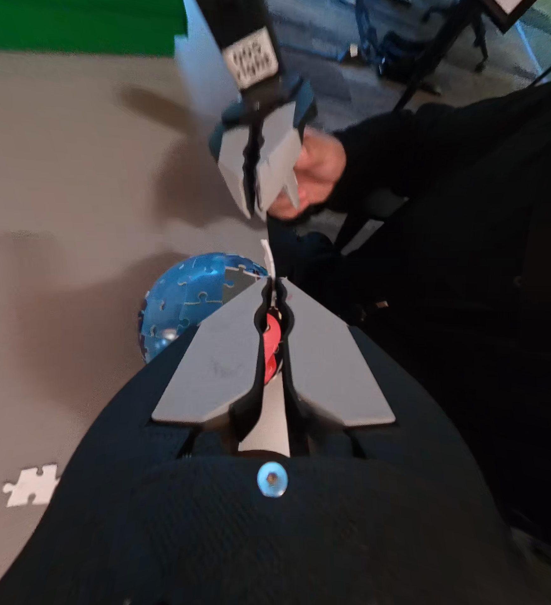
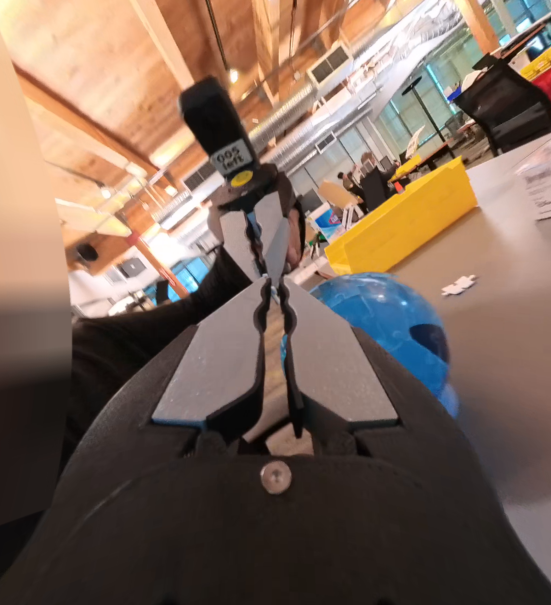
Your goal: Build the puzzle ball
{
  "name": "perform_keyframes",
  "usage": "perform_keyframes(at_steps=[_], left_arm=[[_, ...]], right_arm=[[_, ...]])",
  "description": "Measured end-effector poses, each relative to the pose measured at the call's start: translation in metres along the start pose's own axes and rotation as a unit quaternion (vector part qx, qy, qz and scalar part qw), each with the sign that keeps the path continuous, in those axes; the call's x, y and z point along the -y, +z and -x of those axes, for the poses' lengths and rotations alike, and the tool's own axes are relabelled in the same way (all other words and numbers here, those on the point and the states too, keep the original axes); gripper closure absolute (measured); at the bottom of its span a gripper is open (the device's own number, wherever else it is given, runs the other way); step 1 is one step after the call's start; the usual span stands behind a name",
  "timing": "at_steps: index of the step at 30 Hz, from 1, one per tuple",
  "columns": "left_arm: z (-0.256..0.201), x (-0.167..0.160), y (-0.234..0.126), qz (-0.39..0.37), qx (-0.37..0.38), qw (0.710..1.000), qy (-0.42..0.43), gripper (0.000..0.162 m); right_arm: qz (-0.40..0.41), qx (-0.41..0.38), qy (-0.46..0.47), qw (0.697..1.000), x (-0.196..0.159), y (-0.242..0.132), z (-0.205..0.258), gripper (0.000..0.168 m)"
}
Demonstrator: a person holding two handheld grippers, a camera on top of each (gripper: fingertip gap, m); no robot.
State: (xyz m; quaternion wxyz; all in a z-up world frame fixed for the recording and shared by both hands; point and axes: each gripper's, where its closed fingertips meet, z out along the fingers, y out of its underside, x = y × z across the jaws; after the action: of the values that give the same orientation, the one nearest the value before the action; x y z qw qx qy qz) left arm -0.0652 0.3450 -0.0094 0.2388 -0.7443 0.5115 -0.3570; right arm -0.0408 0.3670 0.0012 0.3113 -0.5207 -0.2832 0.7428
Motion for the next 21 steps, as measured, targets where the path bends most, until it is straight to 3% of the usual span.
perform_keyframes(at_steps=[9,13,18,21], left_arm=[[0.020,-0.010,0.001,0.143,-0.013,0.983,-0.116,0.162],[0.026,-0.002,-0.003,0.140,-0.039,0.975,-0.168,0.162],[0.015,0.007,-0.005,0.128,-0.110,0.962,-0.214,0.162],[0.009,0.015,-0.004,0.097,-0.134,0.962,-0.217,0.162]], right_arm=[[0.128,0.013,-0.235,0.963,0.013,-0.011,-0.005,0.149],[0.164,0.043,-0.321,0.932,0.002,-0.010,-0.007,0.141],[0.184,0.040,-0.454,0.871,0.009,-0.001,-0.009,0.153],[0.186,0.044,-0.493,0.849,0.003,0.003,-0.002,0.146]])
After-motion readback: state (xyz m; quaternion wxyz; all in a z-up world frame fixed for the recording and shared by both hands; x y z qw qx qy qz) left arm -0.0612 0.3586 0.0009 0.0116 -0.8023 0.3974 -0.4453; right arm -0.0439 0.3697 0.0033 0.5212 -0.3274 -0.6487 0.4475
